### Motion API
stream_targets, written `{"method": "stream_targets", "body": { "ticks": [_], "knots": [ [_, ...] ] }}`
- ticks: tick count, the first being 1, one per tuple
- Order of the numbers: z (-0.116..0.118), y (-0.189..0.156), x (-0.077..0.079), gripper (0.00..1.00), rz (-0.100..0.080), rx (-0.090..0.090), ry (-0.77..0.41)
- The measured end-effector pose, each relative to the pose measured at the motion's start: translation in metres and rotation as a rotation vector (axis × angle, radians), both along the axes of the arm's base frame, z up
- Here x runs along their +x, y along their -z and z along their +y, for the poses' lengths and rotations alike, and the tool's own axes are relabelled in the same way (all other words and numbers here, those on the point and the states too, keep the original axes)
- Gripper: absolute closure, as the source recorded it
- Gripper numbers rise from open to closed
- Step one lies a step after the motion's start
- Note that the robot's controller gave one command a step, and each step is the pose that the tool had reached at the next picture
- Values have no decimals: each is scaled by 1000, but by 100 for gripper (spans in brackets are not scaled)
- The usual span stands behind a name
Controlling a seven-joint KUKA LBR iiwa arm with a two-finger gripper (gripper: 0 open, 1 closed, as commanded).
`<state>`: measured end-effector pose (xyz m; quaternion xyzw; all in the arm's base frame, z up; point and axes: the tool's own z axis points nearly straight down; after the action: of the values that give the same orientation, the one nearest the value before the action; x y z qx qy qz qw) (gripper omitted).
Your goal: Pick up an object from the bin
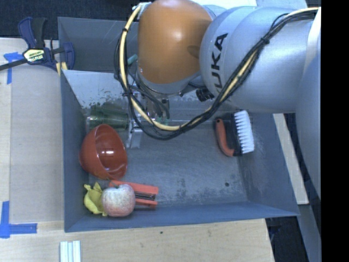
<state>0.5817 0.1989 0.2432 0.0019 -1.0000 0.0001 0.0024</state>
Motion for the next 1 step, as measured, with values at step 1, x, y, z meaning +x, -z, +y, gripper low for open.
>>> {"method": "stream_targets", "body": {
  "ticks": [1],
  "knots": [
    [-2, -6, 1, 0, -8, 2, 4]
  ]
}}
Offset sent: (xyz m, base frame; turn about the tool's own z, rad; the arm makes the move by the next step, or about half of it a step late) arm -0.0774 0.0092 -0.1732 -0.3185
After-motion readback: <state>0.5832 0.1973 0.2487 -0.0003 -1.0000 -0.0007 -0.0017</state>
